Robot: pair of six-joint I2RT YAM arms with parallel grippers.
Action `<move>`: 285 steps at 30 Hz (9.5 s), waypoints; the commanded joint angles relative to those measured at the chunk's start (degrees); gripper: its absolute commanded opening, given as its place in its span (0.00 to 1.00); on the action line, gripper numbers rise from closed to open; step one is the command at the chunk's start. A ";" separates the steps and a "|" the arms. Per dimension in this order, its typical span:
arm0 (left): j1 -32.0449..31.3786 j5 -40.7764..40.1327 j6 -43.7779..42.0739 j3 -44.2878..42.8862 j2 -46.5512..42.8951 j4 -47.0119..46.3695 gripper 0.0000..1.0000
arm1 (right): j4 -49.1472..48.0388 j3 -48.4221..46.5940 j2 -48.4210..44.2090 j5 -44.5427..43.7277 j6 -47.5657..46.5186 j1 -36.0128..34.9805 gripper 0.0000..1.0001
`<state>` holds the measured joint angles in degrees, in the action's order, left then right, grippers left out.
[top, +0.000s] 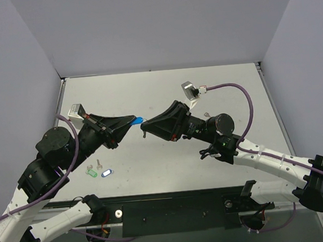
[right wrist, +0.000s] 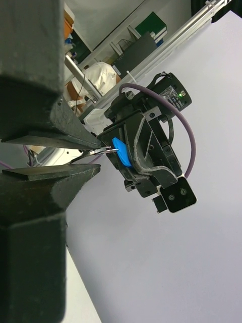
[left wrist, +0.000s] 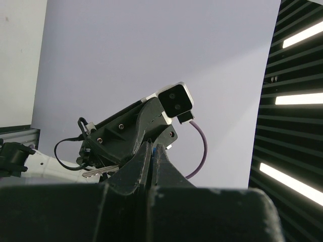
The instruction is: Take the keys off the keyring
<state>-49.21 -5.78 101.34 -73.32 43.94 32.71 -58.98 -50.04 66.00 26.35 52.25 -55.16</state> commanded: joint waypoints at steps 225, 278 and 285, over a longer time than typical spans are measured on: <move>-5.72 27.67 -64.61 11.51 -1.57 -26.46 0.74 | 53.17 -10.25 -13.09 2.84 -23.76 -4.34 0.00; -5.81 31.53 -58.27 19.80 -3.60 -34.29 0.00 | 48.79 -11.57 -12.65 0.72 -24.65 -9.18 0.00; -5.81 32.32 -63.45 14.00 -2.90 -23.05 0.00 | 52.46 -13.32 -11.24 1.42 -26.14 -9.18 0.00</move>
<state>-54.94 24.45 41.45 -54.41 40.60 4.64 -5.72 -60.20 53.17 27.66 27.81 -64.18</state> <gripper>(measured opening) 0.017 0.010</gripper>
